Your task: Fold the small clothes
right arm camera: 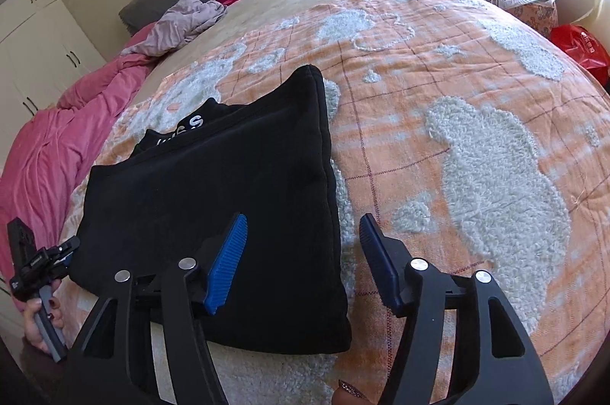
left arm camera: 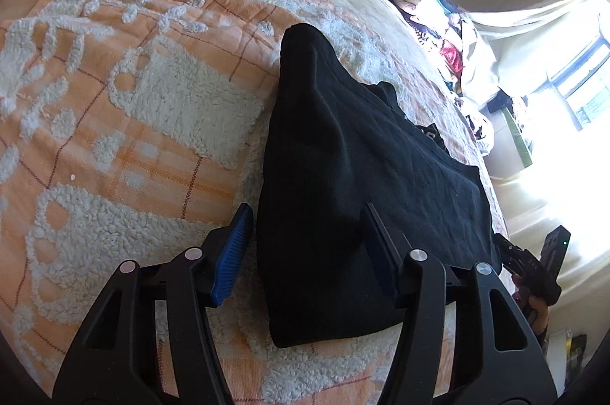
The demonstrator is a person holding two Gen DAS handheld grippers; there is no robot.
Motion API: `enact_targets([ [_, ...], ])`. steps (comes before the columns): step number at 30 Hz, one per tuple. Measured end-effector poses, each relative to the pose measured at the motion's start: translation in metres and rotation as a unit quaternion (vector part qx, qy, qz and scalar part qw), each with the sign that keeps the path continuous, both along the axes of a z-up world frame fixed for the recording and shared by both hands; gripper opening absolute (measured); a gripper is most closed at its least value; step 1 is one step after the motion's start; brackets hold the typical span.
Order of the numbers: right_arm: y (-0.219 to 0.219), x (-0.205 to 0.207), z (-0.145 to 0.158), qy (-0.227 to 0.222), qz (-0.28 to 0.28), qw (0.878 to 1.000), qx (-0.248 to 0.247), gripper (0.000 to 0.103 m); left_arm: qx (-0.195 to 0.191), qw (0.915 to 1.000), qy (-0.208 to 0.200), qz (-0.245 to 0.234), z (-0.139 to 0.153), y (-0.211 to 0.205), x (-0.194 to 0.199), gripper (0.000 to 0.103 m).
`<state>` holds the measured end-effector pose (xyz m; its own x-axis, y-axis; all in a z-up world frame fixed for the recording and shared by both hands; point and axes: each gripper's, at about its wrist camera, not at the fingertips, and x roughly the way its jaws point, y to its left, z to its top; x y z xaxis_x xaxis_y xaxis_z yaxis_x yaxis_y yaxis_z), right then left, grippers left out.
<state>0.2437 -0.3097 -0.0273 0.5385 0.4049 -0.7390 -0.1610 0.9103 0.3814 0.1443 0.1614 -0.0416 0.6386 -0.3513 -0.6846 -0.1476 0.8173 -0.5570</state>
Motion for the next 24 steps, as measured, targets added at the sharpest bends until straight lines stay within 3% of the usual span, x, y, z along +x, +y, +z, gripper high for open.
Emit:
enact_targets([
  [4,0.000,0.001,-0.004,0.007,0.009,1.000,0.021,0.009,-0.013,0.9999,-0.004,-0.009,-0.001,-0.004,-0.001,0.007],
  [5,0.000,-0.001,0.000,-0.001,0.009,1.000,0.018,0.007,-0.002,0.9999,-0.006,-0.013,0.002,-0.007,-0.002,0.007],
  [7,0.002,-0.007,0.014,-0.026,0.011,1.000,0.001,0.007,0.037,0.9990,-0.016,-0.020,0.016,-0.015,-0.006,0.006],
  [11,0.006,-0.016,0.020,-0.043,0.012,0.998,-0.048,0.006,0.061,0.9978,-0.016,-0.020,0.022,-0.019,-0.014,0.007],
  [14,0.010,-0.013,0.002,-0.018,0.004,0.996,-0.084,0.007,0.062,0.9979,0.003,-0.019,0.006,-0.015,-0.010,0.011],
  [17,0.011,-0.012,-0.001,-0.018,-0.004,0.995,-0.103,0.012,0.056,0.9983,0.013,-0.009,0.000,-0.009,-0.008,0.025],
  [19,0.009,-0.012,-0.001,-0.019,-0.013,0.993,-0.114,0.025,0.057,0.9982,0.015,-0.006,0.000,-0.006,-0.008,0.031],
  [24,0.004,-0.012,-0.003,-0.017,-0.023,0.994,-0.105,0.030,0.064,0.9978,0.017,-0.004,0.002,-0.008,-0.010,0.032],
])
